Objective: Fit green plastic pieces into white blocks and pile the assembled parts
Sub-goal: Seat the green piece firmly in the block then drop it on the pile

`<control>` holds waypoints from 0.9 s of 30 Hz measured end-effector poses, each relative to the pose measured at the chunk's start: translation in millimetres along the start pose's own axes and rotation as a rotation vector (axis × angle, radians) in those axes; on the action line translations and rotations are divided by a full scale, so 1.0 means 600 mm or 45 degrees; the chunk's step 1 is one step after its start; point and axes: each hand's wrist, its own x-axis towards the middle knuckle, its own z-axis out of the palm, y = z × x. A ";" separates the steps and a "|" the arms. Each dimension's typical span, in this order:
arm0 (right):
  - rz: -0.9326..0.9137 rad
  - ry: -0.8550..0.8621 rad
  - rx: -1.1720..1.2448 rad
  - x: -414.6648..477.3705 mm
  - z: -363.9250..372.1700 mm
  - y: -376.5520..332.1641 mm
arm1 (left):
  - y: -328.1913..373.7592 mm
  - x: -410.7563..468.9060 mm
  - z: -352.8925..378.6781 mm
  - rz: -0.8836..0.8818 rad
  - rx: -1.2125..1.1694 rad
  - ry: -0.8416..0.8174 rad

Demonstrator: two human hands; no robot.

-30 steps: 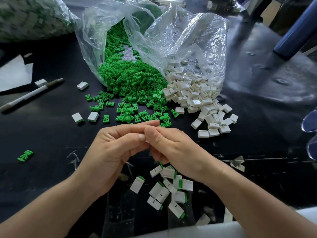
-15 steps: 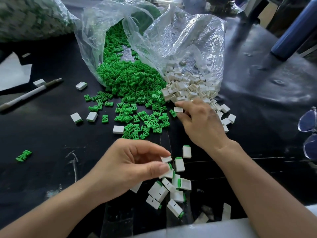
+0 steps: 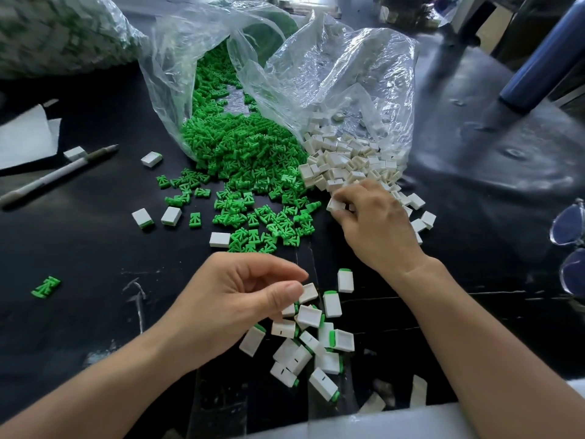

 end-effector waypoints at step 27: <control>0.063 -0.151 0.337 -0.019 -0.013 -0.026 | -0.009 0.015 -0.003 0.025 -0.155 0.298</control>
